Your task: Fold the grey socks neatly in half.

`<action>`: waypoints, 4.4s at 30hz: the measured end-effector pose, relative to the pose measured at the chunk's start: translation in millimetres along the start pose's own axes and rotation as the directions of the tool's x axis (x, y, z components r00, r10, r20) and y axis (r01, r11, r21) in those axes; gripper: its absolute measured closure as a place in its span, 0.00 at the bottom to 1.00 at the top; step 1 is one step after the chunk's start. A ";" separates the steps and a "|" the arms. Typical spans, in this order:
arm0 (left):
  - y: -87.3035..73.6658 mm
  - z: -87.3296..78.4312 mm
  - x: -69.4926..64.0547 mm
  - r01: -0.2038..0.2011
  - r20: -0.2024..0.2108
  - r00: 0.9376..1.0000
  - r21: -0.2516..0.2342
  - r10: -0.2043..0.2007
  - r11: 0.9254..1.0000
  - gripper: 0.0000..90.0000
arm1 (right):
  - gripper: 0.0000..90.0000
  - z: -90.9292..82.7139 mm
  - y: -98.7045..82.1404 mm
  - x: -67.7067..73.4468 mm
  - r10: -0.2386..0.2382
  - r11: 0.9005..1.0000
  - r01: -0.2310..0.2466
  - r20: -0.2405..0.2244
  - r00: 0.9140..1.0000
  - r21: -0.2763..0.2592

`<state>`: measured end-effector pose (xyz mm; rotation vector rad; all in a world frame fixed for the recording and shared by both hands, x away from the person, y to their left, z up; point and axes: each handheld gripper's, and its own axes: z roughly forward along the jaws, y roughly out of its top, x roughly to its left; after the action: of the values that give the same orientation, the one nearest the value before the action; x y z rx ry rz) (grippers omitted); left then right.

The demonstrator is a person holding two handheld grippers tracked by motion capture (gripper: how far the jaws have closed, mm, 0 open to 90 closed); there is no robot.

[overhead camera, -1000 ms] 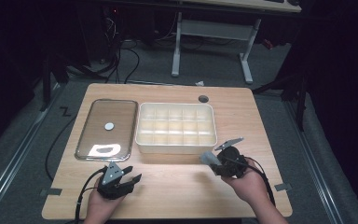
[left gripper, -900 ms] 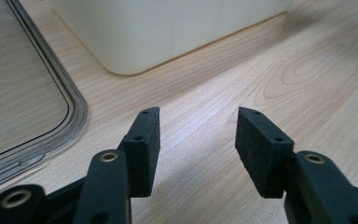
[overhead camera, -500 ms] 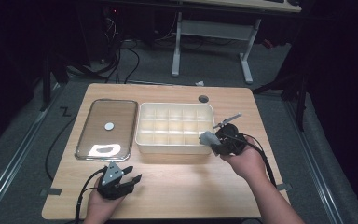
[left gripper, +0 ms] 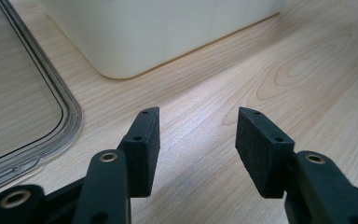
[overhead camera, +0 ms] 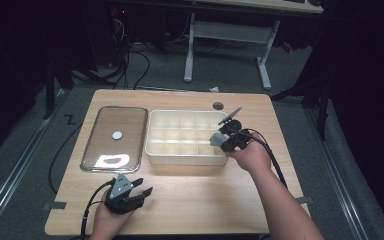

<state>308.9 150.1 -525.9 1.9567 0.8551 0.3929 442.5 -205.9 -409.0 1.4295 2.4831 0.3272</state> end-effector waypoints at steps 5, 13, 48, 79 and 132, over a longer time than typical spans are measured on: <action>0.0 0.4 0.4 -0.001 0.003 1.000 -0.002 0.001 1.000 0.56 | 0.78 7.8 10.2 -0.5 -0.015 0.997 0.014 0.008 1.000 0.074; 0.1 0.0 0.1 -0.004 0.000 1.000 -0.002 0.004 1.000 0.56 | 0.79 34.6 17.4 6.4 -0.023 0.976 0.018 0.017 1.000 0.215; -0.8 1.0 -0.9 -0.014 -0.006 1.000 0.007 0.014 1.000 0.56 | 0.80 62.4 16.5 2.4 -0.069 0.965 0.079 -0.048 0.996 0.250; -0.7 1.7 0.1 -0.001 0.006 1.000 0.005 0.001 1.000 0.56 | 0.73 15.3 21.6 -5.4 -0.032 0.987 0.047 -0.102 0.994 0.152; -2.5 3.1 -0.3 -0.006 0.008 1.000 0.022 0.006 1.000 0.56 | 1.00 59.2 33.4 -5.7 0.042 0.973 -0.032 -0.039 0.998 0.230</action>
<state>309.5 148.8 -529.7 1.9804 0.8526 0.3803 491.9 -190.5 -453.5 1.5720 2.6022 0.0809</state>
